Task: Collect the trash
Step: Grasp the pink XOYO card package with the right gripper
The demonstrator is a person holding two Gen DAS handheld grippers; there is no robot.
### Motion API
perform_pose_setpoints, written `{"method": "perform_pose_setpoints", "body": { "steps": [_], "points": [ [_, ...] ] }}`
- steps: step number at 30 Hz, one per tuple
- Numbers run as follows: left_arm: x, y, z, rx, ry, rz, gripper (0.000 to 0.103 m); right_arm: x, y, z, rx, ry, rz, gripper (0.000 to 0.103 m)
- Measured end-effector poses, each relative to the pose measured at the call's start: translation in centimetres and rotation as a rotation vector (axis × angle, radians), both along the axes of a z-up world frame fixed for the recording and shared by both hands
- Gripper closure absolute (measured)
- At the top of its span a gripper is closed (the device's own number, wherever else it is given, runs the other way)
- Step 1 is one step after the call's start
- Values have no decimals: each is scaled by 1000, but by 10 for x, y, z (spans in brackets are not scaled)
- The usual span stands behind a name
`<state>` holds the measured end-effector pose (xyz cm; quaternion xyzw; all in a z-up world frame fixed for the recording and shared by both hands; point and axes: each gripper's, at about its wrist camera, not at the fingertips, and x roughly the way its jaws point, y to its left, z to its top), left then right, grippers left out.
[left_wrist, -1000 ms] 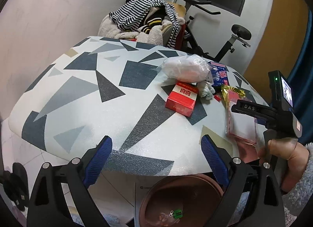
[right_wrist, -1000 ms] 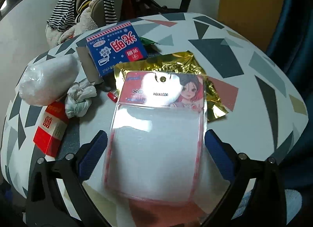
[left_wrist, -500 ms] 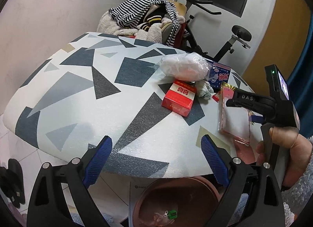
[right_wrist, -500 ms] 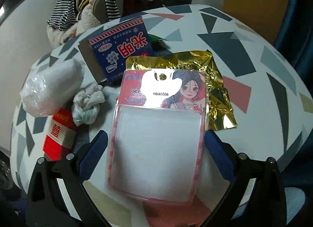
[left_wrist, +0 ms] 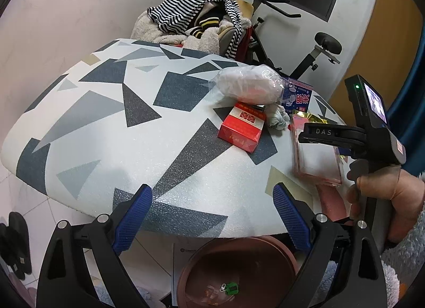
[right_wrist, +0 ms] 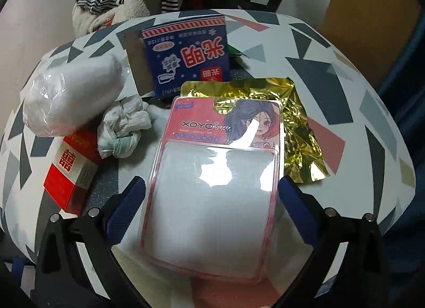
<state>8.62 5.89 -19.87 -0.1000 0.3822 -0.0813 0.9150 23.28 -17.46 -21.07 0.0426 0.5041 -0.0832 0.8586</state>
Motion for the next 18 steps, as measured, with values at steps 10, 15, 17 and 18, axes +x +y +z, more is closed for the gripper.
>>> {"method": "perform_pose_setpoints", "body": {
  "steps": [10, 15, 17, 18],
  "points": [
    [-3, 1, 4, -21, -7, -5, 13, -10, -16, 6, 69, -69, 129, 37],
    [-2, -2, 3, -30, -4, -14, 13, -29, -28, 9, 105, -105, 198, 48],
    [0, -4, 1, -34, 2, -20, 13, -37, -35, 12, 119, -127, 180, 44],
    [1, -5, 1, -34, 4, -22, 13, -42, -38, 15, 133, -144, 172, 37]
  ]
}}
